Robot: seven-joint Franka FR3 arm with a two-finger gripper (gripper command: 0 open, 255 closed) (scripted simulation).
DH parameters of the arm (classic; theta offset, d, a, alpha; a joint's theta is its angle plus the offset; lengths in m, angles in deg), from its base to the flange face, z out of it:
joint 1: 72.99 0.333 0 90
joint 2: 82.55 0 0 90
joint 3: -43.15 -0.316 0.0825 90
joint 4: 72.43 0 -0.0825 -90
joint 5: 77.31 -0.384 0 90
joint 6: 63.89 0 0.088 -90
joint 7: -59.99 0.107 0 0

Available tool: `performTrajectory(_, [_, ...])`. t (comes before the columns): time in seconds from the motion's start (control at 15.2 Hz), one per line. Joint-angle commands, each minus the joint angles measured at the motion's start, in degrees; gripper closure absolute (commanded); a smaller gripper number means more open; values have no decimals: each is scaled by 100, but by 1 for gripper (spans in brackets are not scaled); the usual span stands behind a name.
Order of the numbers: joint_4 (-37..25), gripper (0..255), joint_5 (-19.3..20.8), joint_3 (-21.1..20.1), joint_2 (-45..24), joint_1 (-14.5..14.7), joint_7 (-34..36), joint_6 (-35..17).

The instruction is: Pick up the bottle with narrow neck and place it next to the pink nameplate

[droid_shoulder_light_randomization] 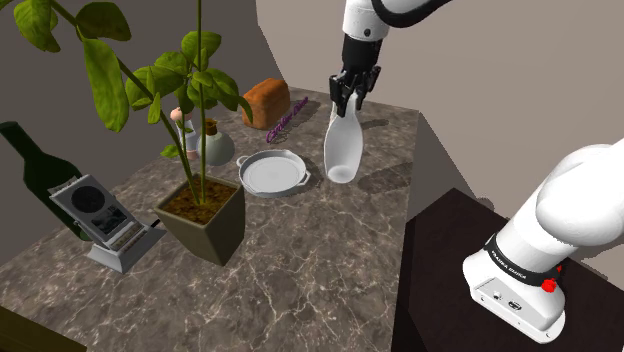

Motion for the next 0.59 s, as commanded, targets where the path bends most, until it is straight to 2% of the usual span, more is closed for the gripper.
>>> performTrajectory(0.0, [-135,255,-2,22,40,-4,-21,173])
performTrajectory(0.53, [-724,255,10,63,70,-20,-44,791])
